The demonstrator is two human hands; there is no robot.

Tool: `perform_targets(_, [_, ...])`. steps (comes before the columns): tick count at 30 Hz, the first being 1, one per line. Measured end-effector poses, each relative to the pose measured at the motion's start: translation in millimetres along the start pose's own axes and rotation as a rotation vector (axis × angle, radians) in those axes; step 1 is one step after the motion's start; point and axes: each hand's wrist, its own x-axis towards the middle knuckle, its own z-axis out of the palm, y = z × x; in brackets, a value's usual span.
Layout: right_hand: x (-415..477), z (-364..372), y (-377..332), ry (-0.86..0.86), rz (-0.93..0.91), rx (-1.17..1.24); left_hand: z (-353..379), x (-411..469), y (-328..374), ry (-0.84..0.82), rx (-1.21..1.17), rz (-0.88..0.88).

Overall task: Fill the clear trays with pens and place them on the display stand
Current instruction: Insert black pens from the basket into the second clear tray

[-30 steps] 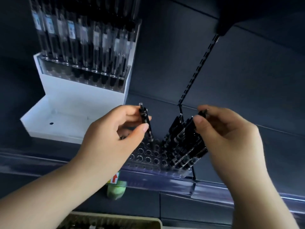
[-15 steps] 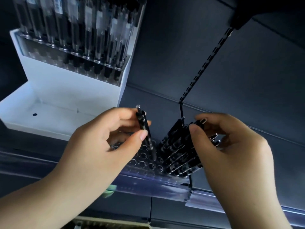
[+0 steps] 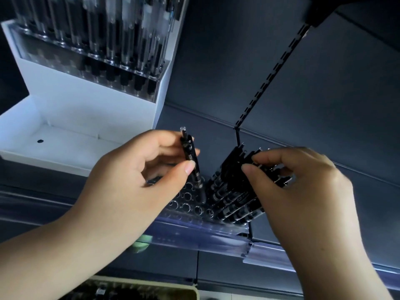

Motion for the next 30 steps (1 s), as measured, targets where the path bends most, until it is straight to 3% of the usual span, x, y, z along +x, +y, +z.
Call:
perform_targets(9, [-2.5, 0.4, -4.3, -0.005, -0.04, 0.036, 11.9, -7.0, 7.5, -0.006, 0.01, 0.11])
perform_targets(18, [-2.4, -0.5, 1.0, 0.067, -0.029, 0.072, 22.1, -2.1, 2.8, -0.159, 0.239, 0.279])
perform_targets(30, [-2.8, 3.5, 6.8, 0.022, -0.005, 0.104, 37.9, -1.7, -9.8, -0.194, 0.326, 0.267])
